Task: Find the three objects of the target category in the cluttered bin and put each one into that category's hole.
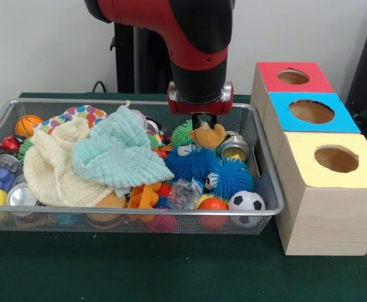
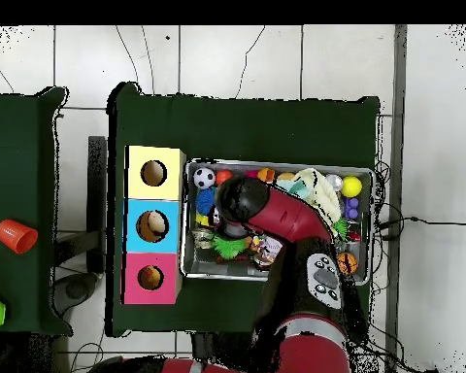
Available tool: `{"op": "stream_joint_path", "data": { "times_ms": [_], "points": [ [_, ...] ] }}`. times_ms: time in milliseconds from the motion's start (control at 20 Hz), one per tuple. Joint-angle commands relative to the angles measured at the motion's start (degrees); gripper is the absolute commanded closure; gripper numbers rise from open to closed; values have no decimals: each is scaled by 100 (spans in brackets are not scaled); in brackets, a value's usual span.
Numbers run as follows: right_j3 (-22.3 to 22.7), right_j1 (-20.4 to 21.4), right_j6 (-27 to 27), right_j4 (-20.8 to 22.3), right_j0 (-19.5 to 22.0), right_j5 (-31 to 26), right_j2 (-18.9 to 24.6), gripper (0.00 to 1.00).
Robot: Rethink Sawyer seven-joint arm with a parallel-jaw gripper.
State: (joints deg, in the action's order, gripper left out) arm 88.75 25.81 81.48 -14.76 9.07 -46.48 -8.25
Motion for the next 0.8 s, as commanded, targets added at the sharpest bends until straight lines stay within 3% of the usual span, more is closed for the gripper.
{"op": "stream_joint_path", "data": {
  "times_ms": [50, 500, 800],
  "points": [
    [-490, 3, 1584, -288, 47, -512, 200, 100],
    [-816, -30, 1779, -174, 1, -873, 160, 100],
    [-1311, -148, 2001, -16, -110, -1395, 17, 100]
  ]
}}
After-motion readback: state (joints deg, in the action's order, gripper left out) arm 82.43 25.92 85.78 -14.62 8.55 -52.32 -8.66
